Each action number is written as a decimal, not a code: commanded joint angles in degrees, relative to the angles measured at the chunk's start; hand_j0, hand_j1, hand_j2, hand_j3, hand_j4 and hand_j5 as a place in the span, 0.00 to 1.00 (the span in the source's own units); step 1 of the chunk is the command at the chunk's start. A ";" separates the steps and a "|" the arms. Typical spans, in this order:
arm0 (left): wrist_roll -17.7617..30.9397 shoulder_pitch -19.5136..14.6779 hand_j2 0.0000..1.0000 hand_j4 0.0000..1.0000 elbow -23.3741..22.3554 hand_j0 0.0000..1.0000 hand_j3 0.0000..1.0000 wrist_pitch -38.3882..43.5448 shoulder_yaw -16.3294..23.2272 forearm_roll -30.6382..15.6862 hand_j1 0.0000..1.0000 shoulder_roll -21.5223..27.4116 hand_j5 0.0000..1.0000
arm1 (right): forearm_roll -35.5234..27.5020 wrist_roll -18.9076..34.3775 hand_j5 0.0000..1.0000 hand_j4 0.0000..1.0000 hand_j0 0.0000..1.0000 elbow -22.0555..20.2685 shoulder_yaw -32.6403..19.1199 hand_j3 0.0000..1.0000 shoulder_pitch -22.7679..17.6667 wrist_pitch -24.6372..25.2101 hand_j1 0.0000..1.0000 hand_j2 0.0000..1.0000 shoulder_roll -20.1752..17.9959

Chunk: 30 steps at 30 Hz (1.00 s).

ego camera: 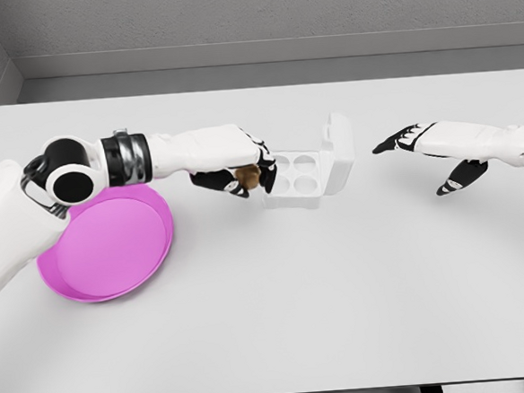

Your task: Pack egg into the box and close the box lid

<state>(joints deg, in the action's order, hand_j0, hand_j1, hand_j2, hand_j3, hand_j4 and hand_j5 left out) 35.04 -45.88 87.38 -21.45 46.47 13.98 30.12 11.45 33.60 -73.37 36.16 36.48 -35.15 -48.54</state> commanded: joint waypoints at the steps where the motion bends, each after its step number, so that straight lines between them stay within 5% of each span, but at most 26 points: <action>1: -0.04 0.00 0.40 0.40 -0.72 0.40 0.40 0.10 0.29 -0.01 0.40 -0.33 0.40 | -0.38 -0.02 1.00 1.00 1.00 -0.02 -0.03 1.00 0.00 0.15 1.00 1.00 -0.06; 30: -0.04 -2.72 0.40 0.40 -4.68 0.40 0.40 0.01 1.25 1.66 0.40 -4.02 0.40 | -0.38 -0.02 1.00 1.00 1.00 -0.02 -0.03 1.00 0.00 0.15 1.00 1.00 -0.06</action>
<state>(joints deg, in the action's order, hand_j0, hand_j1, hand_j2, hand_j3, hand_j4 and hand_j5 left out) 35.05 -48.69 83.06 -21.54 47.79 15.74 26.34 11.45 33.60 -73.37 36.14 36.47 -35.15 -48.54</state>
